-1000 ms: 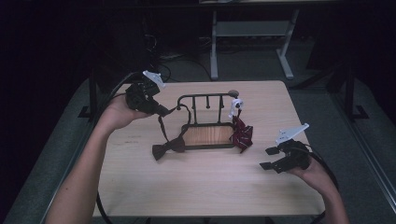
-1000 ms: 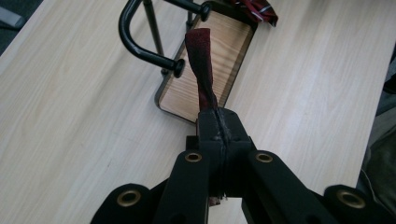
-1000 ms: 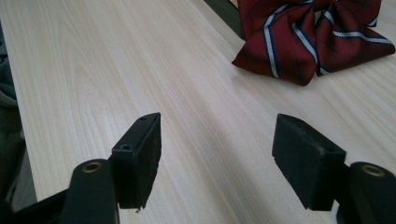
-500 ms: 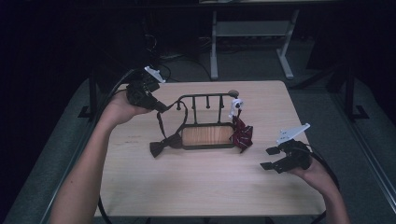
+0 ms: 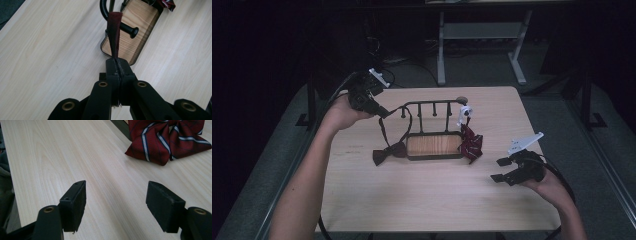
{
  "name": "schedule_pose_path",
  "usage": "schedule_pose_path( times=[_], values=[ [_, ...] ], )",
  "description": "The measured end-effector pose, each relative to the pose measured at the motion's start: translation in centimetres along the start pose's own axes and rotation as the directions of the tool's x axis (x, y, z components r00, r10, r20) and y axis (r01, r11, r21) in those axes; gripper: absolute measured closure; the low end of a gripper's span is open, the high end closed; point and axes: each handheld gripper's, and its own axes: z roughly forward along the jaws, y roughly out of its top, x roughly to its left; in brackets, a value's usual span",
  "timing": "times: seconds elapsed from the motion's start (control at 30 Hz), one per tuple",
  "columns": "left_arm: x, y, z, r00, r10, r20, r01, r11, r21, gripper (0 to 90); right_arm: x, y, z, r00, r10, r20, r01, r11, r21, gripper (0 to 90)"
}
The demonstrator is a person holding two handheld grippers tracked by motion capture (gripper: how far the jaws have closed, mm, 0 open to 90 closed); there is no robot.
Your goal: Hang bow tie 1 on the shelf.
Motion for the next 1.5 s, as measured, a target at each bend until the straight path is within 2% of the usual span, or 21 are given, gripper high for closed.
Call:
schedule_pose_path(
  times=[0.27, 0.5, 0.77, 1.33, 1.5],
  values=[
    [-0.1, 0.4, 0.5, 0.9998, 0.018, -0.014, -0.017, 0.9991, 0.039, 88.8, -0.1, 0.0, 0.0, 1.0, -0.005, -0.001, 0.005, 1.0, -0.003, 32.5],
    [0.2, 0.4, 0.5, 0.9993, 0.002, -0.038, -0.001, 0.9988, 0.049, 85.0, -0.1, -0.1, -0.1, 1.0, -0.001, -0.002, 0.001, 1.0, -0.005, 32.4],
    [0.3, 0.0, 0.2, 0.9988, -0.013, -0.047, 0.015, 0.9988, 0.047, 81.3, -0.2, -0.2, -0.2, 1.0, 0.005, -0.001, -0.005, 1.0, -0.004, 32.4],
    [-0.6, 0.0, 0.0, 0.9993, 0.022, -0.031, -0.021, 0.9985, 0.051, 76.3, -0.2, -0.4, -0.1, 0.9999, 0.011, 0.006, -0.011, 1.0, -0.002, 32.2],
    [-0.7, -0.1, 0.0, 0.999, 0.038, -0.025, -0.037, 0.9979, 0.054, 75.1, -0.3, -0.7, -0.3, 0.9995, 0.031, 0.011, -0.031, 1.0, -0.002, 32.2]
  ],
)
